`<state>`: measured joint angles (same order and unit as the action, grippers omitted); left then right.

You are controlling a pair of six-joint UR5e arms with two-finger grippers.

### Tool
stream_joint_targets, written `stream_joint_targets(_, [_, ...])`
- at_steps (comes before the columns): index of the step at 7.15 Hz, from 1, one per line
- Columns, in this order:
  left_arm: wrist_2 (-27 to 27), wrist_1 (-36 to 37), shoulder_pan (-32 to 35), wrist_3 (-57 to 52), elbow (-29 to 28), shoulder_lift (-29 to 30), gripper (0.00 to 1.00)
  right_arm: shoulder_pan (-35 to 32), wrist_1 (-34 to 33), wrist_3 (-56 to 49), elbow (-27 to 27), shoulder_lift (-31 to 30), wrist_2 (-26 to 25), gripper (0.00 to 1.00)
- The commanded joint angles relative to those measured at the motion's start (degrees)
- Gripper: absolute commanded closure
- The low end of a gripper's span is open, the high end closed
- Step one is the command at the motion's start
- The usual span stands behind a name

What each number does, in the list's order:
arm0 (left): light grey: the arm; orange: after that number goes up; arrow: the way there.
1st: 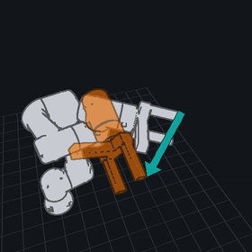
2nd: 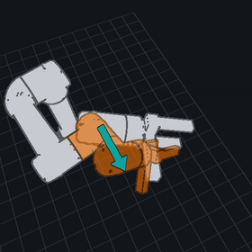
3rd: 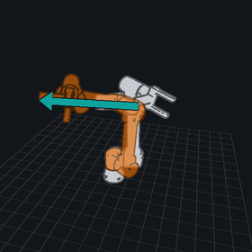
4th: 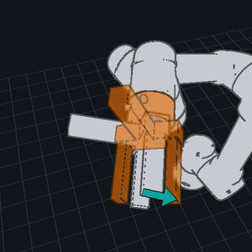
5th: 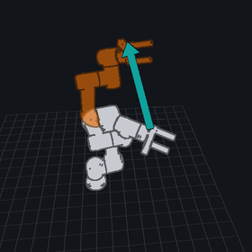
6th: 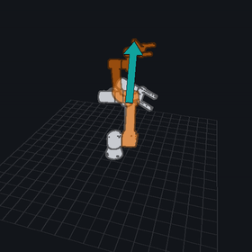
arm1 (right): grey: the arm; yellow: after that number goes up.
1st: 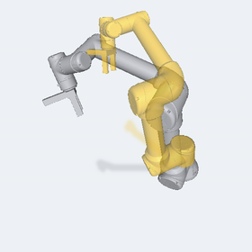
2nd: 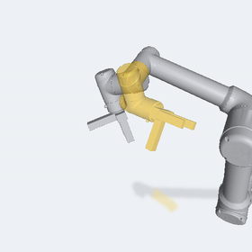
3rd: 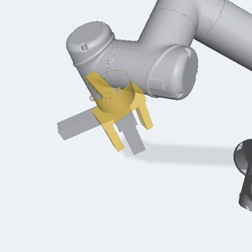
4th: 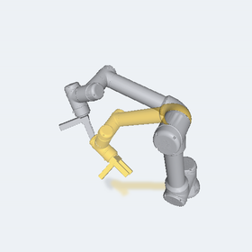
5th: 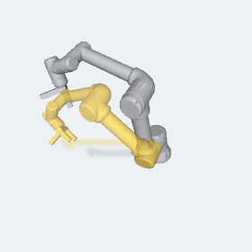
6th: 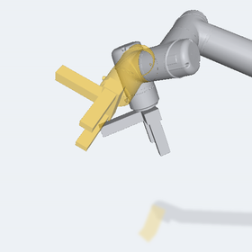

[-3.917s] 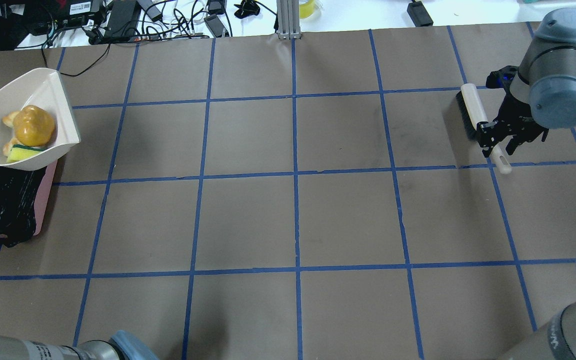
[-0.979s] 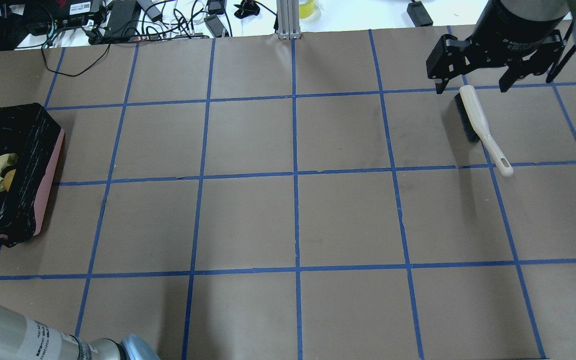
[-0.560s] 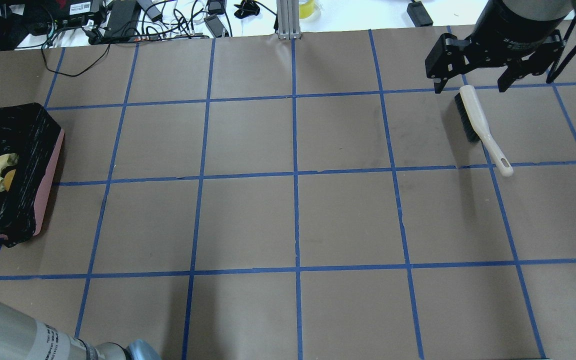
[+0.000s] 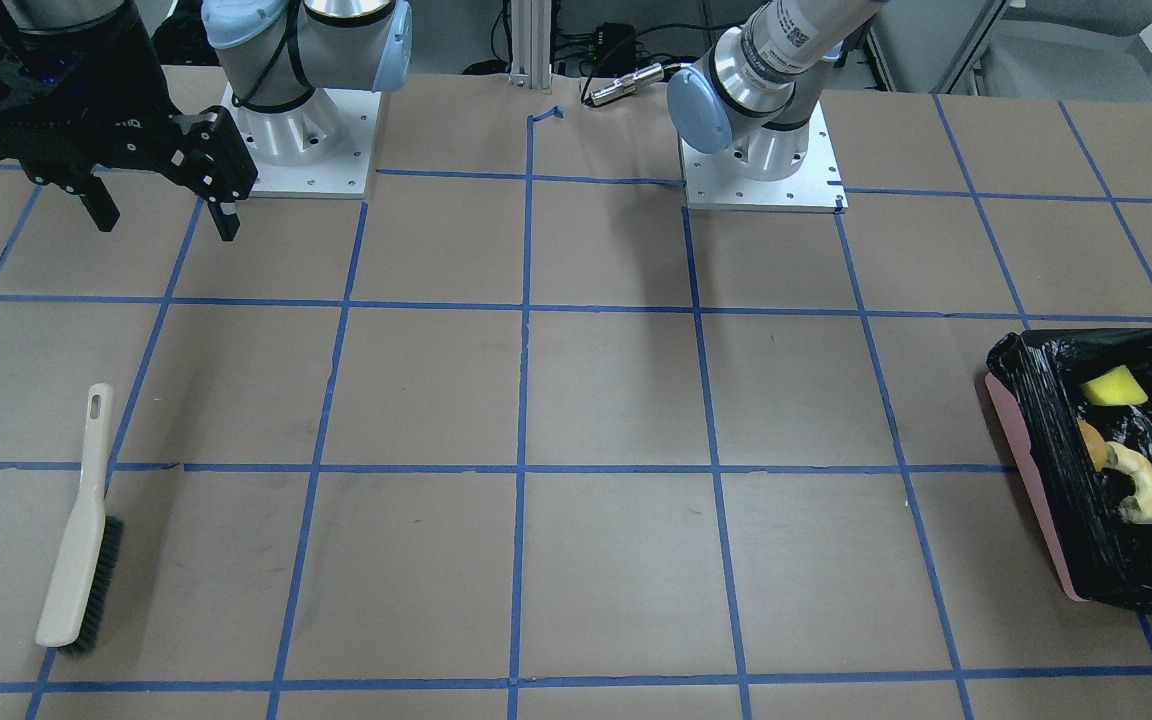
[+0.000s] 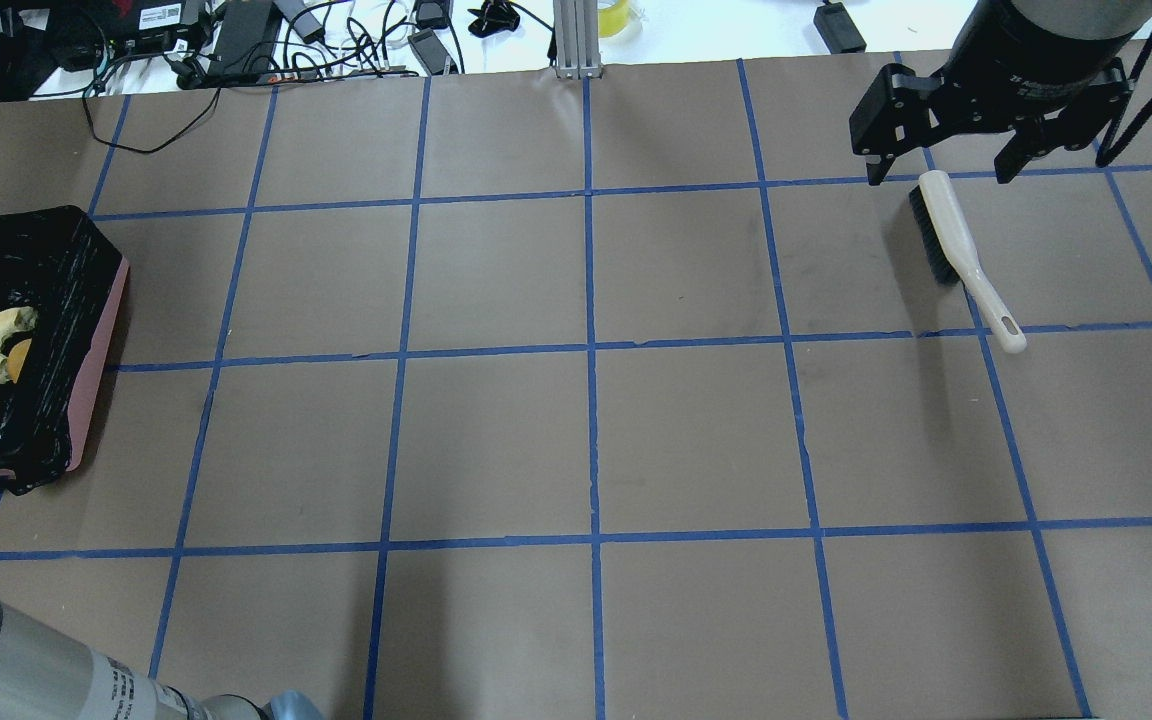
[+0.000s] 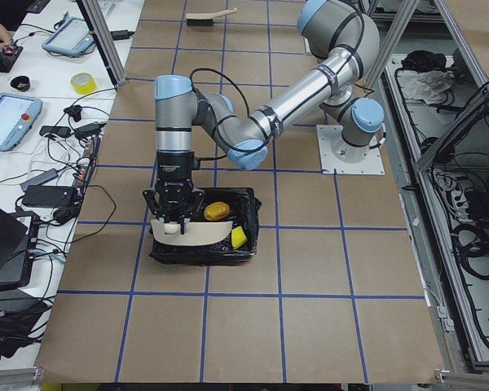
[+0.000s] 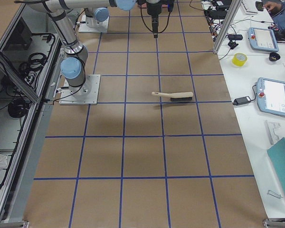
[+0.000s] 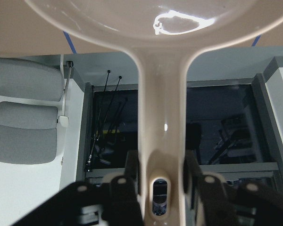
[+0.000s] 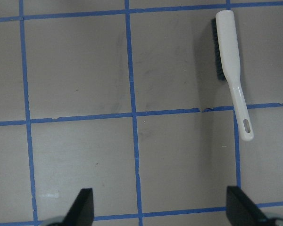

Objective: Sweep and dump trash into bin
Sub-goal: 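Lower the empty dustpan back onto the table with the left gripper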

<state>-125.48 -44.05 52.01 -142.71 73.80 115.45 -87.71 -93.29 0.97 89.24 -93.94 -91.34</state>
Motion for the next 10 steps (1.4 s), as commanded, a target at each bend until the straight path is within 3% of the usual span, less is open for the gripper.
stream_joint_targets(1, [8.12, -7.5, 0.19, 1.46, 0.03, -2.24, 1.0, 0.0, 0.04, 0.0, -0.03, -0.02, 0.02, 0.0])
stream_joint_targets(4, [23.92, -21.56, 1.68, 8.02, 0.56, -5.67, 1.0, 0.0, 0.04, 0.0, -0.03, -0.02, 0.02, 0.0])
stream_joint_targets(6, [27.63, -25.11, 8.33, 16.97, 0.99, -5.85, 1.0, 0.0, 0.04, 0.0, 0.06, -0.02, 0.02, 0.0])
stream_joint_targets(10, [38.19, -28.54, 14.4, 29.98, 4.07, -5.59, 1.0, 0.08, 0.04, 0.0, -0.03, -0.02, 0.02, 0.0])
